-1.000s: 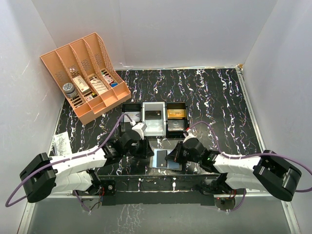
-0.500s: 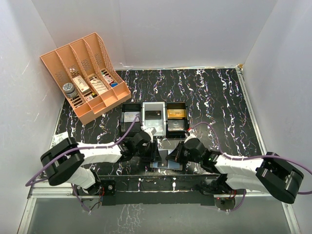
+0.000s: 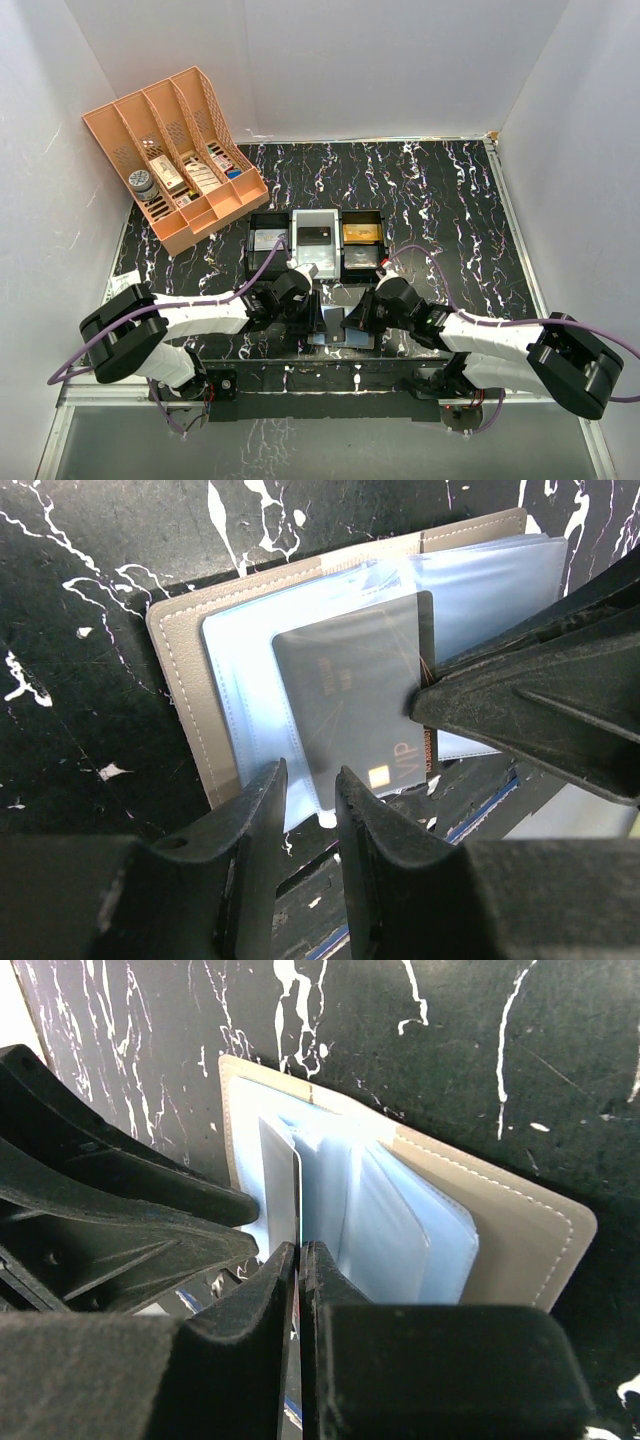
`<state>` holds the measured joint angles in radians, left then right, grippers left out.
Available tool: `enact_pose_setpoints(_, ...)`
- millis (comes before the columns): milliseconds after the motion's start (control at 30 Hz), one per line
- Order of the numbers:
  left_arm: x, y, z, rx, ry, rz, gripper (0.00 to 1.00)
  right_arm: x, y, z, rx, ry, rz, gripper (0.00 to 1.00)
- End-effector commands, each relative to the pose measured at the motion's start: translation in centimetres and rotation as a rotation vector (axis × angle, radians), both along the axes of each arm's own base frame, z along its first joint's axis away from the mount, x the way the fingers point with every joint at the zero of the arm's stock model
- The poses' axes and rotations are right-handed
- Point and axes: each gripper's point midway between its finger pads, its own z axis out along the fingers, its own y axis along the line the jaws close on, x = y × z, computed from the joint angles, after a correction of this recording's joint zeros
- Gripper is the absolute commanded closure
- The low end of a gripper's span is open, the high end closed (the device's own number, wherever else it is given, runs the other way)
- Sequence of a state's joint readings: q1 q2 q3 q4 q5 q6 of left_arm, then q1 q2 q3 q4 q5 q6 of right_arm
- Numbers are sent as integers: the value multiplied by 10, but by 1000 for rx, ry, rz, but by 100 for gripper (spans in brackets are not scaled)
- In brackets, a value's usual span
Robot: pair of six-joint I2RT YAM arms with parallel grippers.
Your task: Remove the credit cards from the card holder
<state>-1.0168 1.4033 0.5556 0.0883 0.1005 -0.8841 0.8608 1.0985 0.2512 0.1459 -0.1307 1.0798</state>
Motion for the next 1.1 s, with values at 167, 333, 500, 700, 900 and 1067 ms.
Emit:
enact_pose_setpoints(167, -14, 39, -33, 195, 49, -3, 73, 3, 0, 14, 35, -40, 60, 96)
enact_pose_setpoints(333, -11, 41, -37, 201, 38, 7, 73, 1, -2, 13, 68, -14, 81, 93)
enact_pose_setpoints(500, -14, 35, -36, 169, 49, -4, 73, -4, 1, 11, 140, 17, 80, 88)
enact_pose_setpoints(700, -13, 31, -32, 136, 43, -2, 74, -3, 4, 7, 152, 40, 76, 90)
enact_pose_setpoints(900, -14, 32, -33, 137, 44, -4, 75, 1, 6, 6, 159, 46, 60, 82)
enact_pose_setpoints(1067, -14, 32, -39, 155, 57, 0, 77, 8, 5, 2, 153, 38, 19, 91)
